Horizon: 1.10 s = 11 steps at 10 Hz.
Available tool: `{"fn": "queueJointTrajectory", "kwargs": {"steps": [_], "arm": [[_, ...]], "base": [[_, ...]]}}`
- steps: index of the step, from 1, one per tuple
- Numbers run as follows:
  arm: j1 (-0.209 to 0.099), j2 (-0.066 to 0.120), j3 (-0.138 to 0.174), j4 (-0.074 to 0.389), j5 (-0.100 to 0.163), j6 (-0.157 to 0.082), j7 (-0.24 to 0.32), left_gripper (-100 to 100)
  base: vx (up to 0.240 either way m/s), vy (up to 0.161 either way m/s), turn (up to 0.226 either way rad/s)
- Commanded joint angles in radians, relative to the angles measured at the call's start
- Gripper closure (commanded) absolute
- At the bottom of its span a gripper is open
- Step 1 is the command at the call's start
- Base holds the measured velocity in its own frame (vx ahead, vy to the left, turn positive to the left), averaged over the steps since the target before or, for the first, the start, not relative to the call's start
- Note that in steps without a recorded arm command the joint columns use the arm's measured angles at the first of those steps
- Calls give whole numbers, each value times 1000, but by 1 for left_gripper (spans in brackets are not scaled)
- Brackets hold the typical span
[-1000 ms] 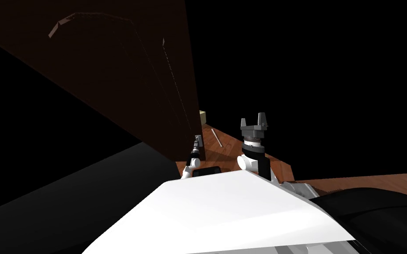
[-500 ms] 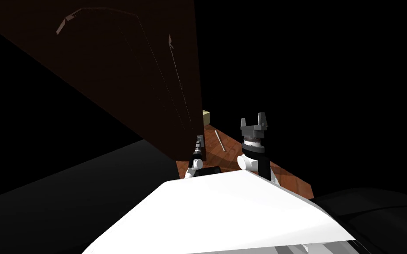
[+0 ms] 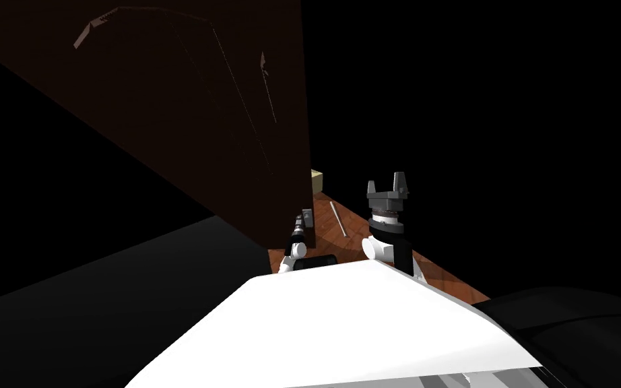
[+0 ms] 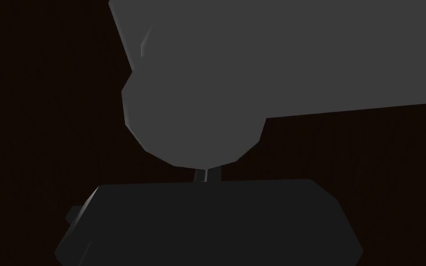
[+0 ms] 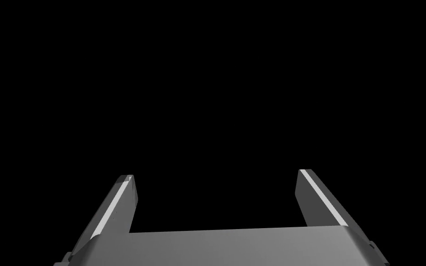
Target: Push the door open
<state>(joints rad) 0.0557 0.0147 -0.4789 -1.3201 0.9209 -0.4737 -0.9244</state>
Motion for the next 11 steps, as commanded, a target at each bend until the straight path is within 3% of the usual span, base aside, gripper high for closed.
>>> {"fn": "queueJointTrajectory", "kwargs": {"steps": [1,4,6,7,10,11], "arm": [[22,21,-32,-13,6,-17,-18,-100],[61,23,-88,-36,16,-46,-48,-100],[94,-2,-135,-55,24,-70,-74,-100],[101,-11,-145,-59,26,-76,-79,-100],[128,-63,-184,-75,32,-96,-100,-100],[125,-50,-180,-73,31,-94,-94,-100]], "base": [[42,12,59],[-187,62,16],[-198,61,31],[-187,-4,14],[-120,-19,16],[-43,-21,2]]}}
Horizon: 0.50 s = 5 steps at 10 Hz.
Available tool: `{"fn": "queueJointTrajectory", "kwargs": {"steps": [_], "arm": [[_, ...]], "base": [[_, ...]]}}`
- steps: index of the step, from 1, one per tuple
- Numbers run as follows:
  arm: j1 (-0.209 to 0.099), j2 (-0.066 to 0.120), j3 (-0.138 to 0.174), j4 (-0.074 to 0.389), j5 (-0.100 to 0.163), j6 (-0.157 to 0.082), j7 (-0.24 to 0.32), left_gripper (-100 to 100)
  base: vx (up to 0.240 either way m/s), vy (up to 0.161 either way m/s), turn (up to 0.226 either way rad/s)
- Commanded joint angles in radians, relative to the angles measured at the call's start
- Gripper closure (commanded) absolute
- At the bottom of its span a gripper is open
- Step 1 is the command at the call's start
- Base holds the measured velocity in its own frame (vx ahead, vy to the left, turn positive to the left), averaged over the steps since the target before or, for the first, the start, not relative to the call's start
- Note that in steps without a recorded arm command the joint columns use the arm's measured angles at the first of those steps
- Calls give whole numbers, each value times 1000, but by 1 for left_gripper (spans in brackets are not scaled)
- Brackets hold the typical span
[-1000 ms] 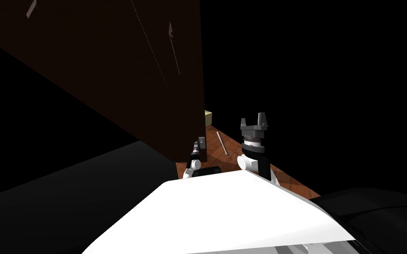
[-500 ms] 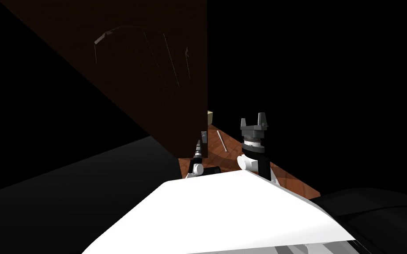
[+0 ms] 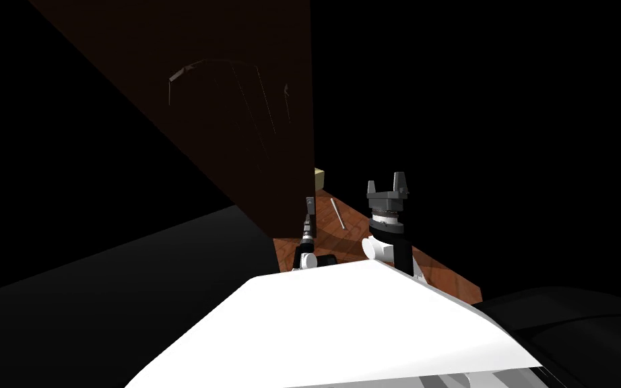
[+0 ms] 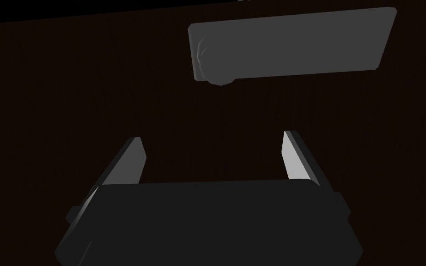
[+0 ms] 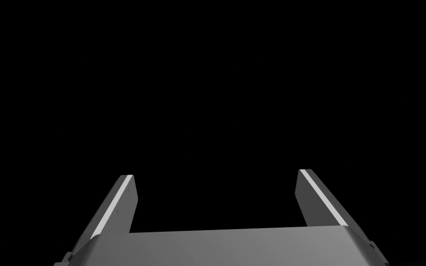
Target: Push the door open
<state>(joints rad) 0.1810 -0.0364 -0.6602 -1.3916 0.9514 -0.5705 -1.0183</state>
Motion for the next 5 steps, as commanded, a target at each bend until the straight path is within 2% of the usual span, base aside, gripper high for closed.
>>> {"fn": "queueJointTrajectory", "kwargs": {"steps": [1,3,4,5], "arm": [[-7,30,8,4,-3,5,5,-100],[-17,51,18,11,-7,11,11,-100],[-25,55,28,16,-11,17,17,-100],[-31,50,34,20,-13,21,20,-100]], "base": [[84,1,-3],[208,30,-3],[217,-15,1],[235,-53,-2]]}}
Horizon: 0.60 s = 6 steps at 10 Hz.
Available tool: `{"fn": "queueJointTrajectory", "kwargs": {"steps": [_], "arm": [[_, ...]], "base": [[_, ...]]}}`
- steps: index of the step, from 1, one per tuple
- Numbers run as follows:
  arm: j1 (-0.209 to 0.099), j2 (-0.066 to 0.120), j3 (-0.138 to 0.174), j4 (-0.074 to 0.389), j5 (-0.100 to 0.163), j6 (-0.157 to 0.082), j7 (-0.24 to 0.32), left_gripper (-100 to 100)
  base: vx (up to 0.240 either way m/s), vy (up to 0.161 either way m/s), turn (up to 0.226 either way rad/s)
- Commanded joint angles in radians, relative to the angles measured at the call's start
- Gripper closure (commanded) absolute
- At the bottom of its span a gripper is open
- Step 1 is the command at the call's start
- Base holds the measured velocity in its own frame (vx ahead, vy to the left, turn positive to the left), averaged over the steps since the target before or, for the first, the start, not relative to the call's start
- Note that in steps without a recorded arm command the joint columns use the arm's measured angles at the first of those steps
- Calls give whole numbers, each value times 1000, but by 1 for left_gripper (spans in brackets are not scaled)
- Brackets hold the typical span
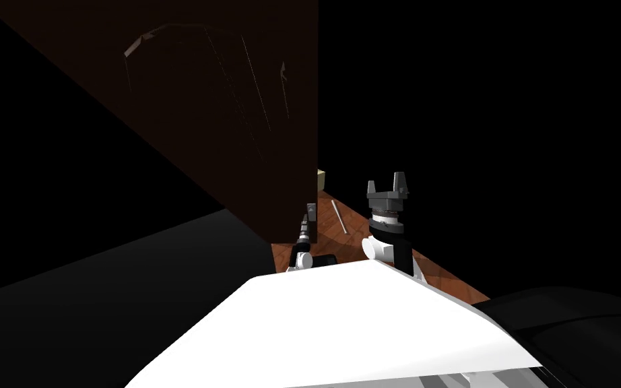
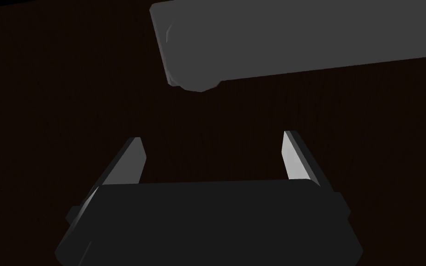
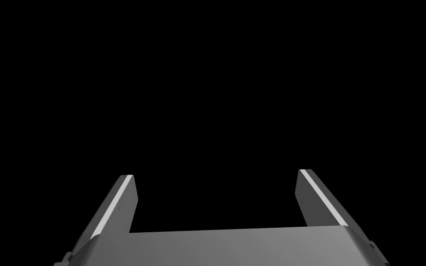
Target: Push the door open
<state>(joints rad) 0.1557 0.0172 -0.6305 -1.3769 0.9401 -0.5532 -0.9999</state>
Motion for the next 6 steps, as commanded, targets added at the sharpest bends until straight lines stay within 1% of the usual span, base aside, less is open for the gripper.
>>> {"fn": "queueJointTrajectory", "kwargs": {"steps": [1,3,4,5,6], "arm": [[-11,-13,10,8,-4,7,6,-100],[-22,-56,23,15,-9,15,13,-100],[-20,-43,21,11,-6,15,9,-100],[-20,-43,21,11,-6,15,9,100],[-20,-43,21,11,-6,15,9,100]], "base": [[235,-92,0],[194,-107,1],[83,-40,5],[-8,1,3],[-35,14,-14]]}}
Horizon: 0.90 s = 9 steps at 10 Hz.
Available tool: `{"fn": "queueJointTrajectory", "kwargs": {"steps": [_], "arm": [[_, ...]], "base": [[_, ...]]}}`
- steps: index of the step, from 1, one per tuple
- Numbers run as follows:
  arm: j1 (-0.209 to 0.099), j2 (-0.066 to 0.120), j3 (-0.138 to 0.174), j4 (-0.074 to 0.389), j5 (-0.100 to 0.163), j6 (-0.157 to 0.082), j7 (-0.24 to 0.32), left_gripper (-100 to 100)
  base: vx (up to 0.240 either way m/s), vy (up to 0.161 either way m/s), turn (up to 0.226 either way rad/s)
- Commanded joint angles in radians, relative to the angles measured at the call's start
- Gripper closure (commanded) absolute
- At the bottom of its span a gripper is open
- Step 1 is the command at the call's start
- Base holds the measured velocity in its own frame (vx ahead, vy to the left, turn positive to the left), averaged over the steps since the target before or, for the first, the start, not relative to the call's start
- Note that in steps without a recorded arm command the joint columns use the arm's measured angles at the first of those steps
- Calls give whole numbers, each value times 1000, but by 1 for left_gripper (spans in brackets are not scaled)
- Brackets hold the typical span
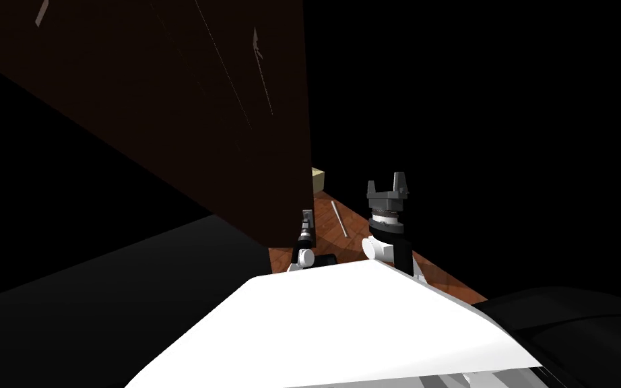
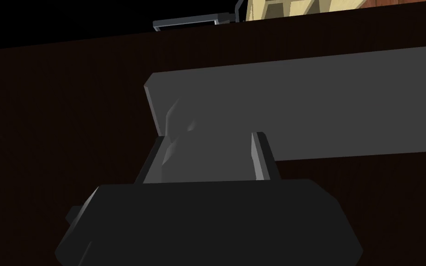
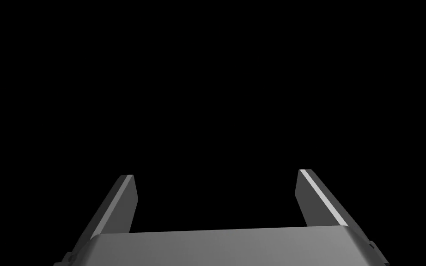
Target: Push the door open
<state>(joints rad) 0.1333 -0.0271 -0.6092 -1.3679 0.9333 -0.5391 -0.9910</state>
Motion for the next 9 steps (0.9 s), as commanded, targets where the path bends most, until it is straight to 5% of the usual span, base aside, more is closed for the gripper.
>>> {"fn": "queueJointTrajectory", "kwargs": {"steps": [1,4,5,6,9], "arm": [[3,2,0,2,1,1,0,100],[3,2,0,2,1,1,0,100],[8,32,10,-1,13,-5,-10,100],[10,42,17,-4,20,-10,-15,100],[16,51,41,-14,44,-28,-35,100]], "base": [[-29,13,-11],[-10,3,1],[87,-57,11],[183,-91,86],[211,-131,67]]}}
